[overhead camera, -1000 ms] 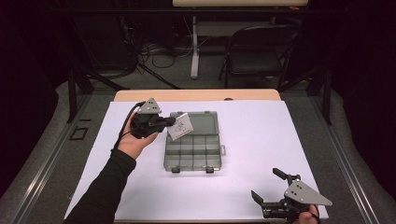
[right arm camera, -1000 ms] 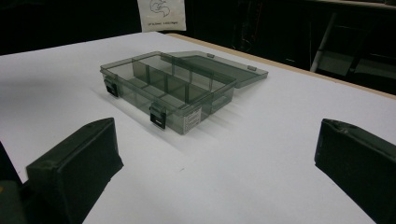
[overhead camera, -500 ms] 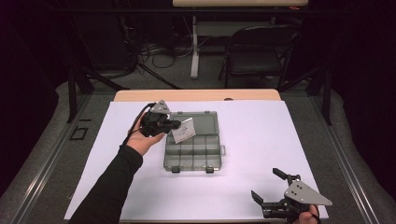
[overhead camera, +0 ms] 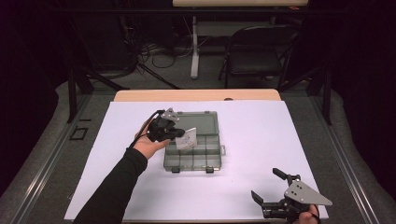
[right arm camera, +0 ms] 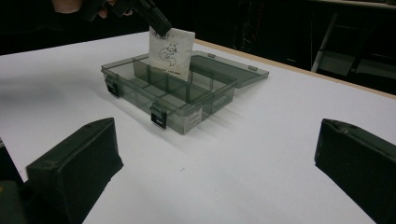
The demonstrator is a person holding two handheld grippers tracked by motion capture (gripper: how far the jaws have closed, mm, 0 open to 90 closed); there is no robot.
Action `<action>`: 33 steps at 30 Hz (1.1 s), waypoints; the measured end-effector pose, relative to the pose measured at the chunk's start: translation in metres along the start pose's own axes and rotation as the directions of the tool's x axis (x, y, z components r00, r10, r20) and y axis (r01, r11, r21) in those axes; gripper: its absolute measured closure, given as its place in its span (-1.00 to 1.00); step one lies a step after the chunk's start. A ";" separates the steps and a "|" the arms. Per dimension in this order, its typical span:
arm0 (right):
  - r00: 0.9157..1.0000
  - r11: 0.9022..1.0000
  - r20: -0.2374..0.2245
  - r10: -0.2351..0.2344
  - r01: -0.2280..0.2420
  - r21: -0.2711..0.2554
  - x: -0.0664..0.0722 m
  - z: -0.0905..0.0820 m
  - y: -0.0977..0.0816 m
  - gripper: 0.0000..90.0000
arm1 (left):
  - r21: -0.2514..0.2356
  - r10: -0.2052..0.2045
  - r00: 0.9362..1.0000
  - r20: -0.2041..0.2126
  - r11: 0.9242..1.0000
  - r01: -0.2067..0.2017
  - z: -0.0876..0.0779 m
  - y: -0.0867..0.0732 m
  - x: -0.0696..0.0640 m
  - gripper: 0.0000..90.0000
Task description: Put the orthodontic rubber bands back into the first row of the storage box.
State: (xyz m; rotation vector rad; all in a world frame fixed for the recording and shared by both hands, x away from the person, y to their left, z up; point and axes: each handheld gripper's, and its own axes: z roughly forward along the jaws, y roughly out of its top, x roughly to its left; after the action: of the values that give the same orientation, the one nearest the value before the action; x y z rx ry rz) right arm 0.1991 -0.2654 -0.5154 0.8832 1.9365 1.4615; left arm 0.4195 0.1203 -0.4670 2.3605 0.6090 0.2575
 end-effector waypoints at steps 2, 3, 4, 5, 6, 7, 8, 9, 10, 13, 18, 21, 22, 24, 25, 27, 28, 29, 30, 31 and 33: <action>1.000 1.000 0.000 -0.001 0.001 -0.001 0.000 0.000 0.000 -1.00 | 0.004 -0.003 1.000 0.006 1.000 0.003 0.000 -0.001 0.000 0.98; 1.000 1.000 -0.001 -0.003 0.003 0.008 0.000 -0.001 0.000 -1.00 | 0.002 -0.005 1.000 0.011 1.000 0.005 0.000 -0.001 0.000 0.98; 1.000 1.000 -0.001 -0.003 0.003 0.008 0.000 -0.001 0.000 -1.00 | 0.002 -0.005 1.000 0.011 1.000 0.005 0.000 -0.001 0.000 0.98; 1.000 1.000 -0.001 -0.004 0.004 0.011 0.000 -0.001 0.000 -1.00 | 0.004 -0.006 1.000 0.014 1.000 0.006 0.002 -0.002 -0.001 0.98; 1.000 1.000 0.000 -0.005 0.005 0.010 0.000 -0.001 0.000 -1.00 | 0.006 -0.006 1.000 0.014 1.000 0.006 0.003 -0.003 -0.001 0.98; 1.000 1.000 0.000 -0.004 0.004 0.010 0.000 -0.001 0.000 -1.00 | 0.014 -0.004 1.000 0.018 1.000 0.004 0.004 -0.004 -0.001 0.98; 1.000 1.000 0.000 -0.004 0.004 0.010 0.000 -0.001 0.000 -1.00 | 0.018 -0.002 1.000 0.019 1.000 0.002 0.005 -0.005 -0.001 0.98; 1.000 1.000 -0.001 -0.004 0.004 0.011 0.000 -0.001 0.000 -1.00 | 0.018 -0.005 1.000 0.021 1.000 0.005 0.007 -0.005 -0.001 0.98; 1.000 1.000 0.000 -0.004 0.004 0.009 0.000 -0.001 0.000 -1.00 | 0.018 -0.007 1.000 0.018 1.000 0.006 0.008 -0.006 -0.001 0.98; 1.000 1.000 0.000 -0.002 0.002 0.007 0.000 0.000 0.000 -1.00 | 0.020 -0.015 1.000 0.019 1.000 0.014 0.011 -0.008 -0.001 0.98; 1.000 1.000 -0.001 -0.003 0.003 0.009 0.000 0.000 0.000 -1.00 | 0.020 -0.025 1.000 0.012 0.999 0.024 0.012 -0.009 0.000 0.97; 1.000 1.000 -0.001 -0.003 0.003 0.008 0.000 -0.001 0.000 -1.00 | 0.025 -0.024 1.000 0.006 0.999 0.024 0.012 -0.010 0.001 0.96; 1.000 1.000 -0.001 -0.003 0.003 0.010 0.000 -0.001 0.000 -1.00 | 0.028 -0.023 1.000 0.004 0.999 0.023 0.012 -0.009 0.001 0.96; 1.000 1.000 -0.001 -0.004 0.004 0.010 0.000 -0.001 0.000 -1.00 | 0.029 -0.022 1.000 0.004 0.999 0.022 0.012 -0.010 0.001 0.96; 1.000 1.000 0.000 -0.005 0.005 0.009 0.000 -0.001 0.000 -1.00 | 0.028 -0.025 1.000 0.001 0.999 0.025 0.012 -0.010 0.001 0.96; 1.000 1.000 0.000 -0.004 0.004 0.009 0.000 -0.001 0.000 -1.00 | 0.030 -0.028 1.000 -0.004 0.999 0.028 0.012 -0.010 0.001 0.95; 1.000 1.000 -0.001 -0.004 0.004 0.010 0.000 -0.001 0.000 -1.00 | 0.033 -0.027 1.000 -0.003 0.999 0.027 0.012 -0.010 0.002 0.94; 1.000 1.000 -0.001 -0.004 0.004 0.010 0.000 -0.001 0.000 -1.00 | 0.033 -0.027 1.000 -0.005 0.999 0.027 0.012 -0.010 0.002 0.94; 1.000 1.000 0.000 -0.003 0.003 0.011 0.000 -0.001 0.000 -1.00 | 0.033 -0.027 1.000 -0.005 0.999 0.027 0.012 -0.010 0.002 0.94; 1.000 1.000 -0.001 -0.003 0.003 0.009 0.000 0.000 0.000 -1.00 | 0.031 -0.030 0.999 -0.011 0.999 0.031 0.011 -0.010 0.003 0.93; 1.000 1.000 -0.001 -0.002 0.002 0.009 0.000 0.000 0.000 -1.00 | 0.030 -0.036 0.999 -0.017 0.999 0.036 0.011 -0.011 0.003 0.89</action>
State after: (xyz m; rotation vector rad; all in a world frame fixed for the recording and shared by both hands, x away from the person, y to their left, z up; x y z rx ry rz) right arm 0.1988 -0.2656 -0.5150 0.8838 1.9454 1.4535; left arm 0.4220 0.1223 -0.4824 2.3760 0.6668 0.2538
